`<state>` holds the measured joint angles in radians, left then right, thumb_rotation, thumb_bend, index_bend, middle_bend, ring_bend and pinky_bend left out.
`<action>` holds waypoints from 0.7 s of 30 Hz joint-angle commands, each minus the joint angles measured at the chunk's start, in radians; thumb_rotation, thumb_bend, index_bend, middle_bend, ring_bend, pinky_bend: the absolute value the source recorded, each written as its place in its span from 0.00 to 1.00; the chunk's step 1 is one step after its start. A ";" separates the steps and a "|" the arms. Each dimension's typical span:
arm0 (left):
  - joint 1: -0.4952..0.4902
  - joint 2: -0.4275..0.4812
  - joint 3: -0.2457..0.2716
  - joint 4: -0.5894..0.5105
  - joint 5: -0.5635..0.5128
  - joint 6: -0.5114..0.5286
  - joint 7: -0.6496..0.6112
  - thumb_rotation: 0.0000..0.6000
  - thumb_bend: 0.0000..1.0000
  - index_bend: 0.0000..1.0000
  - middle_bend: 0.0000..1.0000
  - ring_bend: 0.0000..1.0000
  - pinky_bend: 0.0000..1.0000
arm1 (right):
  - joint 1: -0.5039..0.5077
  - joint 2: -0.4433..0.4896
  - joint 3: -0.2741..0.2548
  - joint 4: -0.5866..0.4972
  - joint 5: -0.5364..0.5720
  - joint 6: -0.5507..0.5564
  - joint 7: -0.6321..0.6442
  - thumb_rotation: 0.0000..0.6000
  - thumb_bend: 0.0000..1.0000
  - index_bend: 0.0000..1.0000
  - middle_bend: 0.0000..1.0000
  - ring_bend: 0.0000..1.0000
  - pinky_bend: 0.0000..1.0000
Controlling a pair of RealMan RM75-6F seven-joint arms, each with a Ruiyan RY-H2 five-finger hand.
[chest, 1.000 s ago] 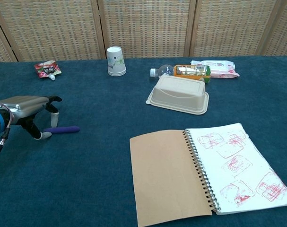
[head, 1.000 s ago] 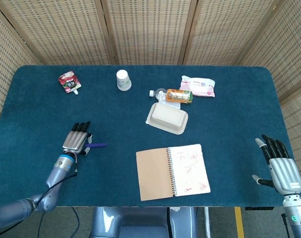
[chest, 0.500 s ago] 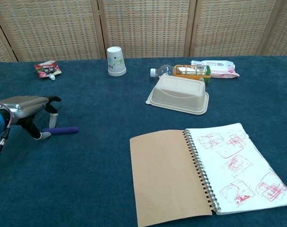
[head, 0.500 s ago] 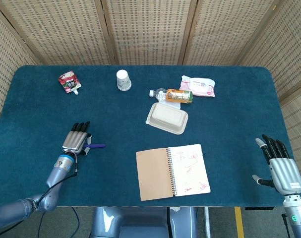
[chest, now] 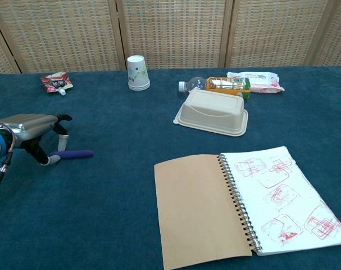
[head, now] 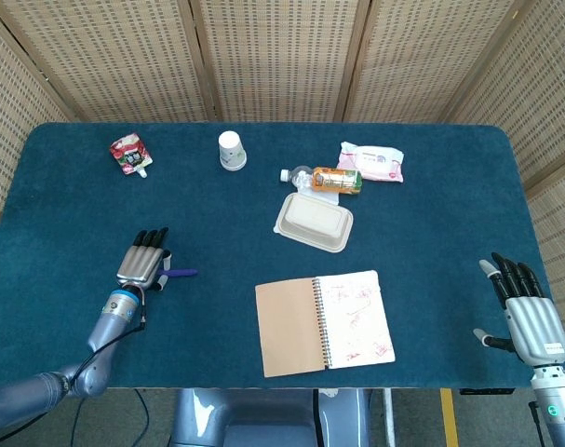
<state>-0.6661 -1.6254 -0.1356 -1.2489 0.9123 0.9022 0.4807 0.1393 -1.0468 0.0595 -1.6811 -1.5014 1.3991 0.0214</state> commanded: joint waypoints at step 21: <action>0.013 0.037 -0.015 -0.019 0.011 0.003 -0.078 1.00 0.52 0.68 0.00 0.00 0.00 | 0.001 -0.002 -0.001 0.000 -0.002 0.000 -0.001 1.00 0.00 0.00 0.00 0.00 0.00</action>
<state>-0.6565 -1.5959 -0.1473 -1.2617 0.9139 0.9027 0.4150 0.1405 -1.0485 0.0581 -1.6809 -1.5031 1.3989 0.0208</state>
